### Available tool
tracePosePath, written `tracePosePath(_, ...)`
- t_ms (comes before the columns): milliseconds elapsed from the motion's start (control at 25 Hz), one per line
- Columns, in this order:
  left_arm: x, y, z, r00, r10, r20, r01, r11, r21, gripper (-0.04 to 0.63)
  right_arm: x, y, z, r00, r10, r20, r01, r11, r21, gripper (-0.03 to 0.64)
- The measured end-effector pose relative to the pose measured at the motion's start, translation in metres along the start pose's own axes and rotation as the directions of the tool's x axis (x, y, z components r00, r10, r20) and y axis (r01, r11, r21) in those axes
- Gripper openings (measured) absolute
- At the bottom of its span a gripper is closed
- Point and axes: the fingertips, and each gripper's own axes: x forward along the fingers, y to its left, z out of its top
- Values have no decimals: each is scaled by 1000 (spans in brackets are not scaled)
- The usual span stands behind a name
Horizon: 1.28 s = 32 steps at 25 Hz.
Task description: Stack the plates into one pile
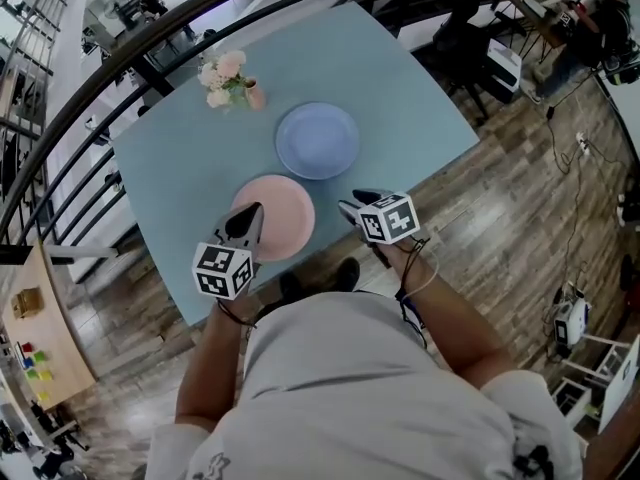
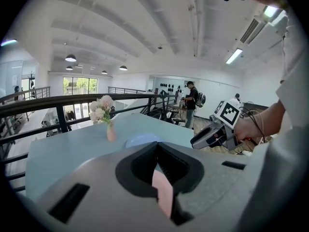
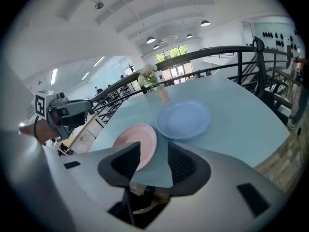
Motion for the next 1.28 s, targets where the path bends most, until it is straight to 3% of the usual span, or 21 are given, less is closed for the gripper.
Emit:
tracePosePath(240, -35, 16, -15, 999, -39, 4, 39, 999, -1, 5, 10, 42, 4, 999, -39, 37, 40, 999, -28, 186)
tracePosePath(720, -88, 50, -40, 992, -126, 10, 126, 992, 19, 5, 27, 102, -1, 987, -137, 89, 136, 991, 10, 167)
tracePosePath(1280, -78, 66, -46, 987, -160, -9, 161, 987, 11, 5, 49, 97, -2, 986, -159, 52, 156, 986, 53, 163)
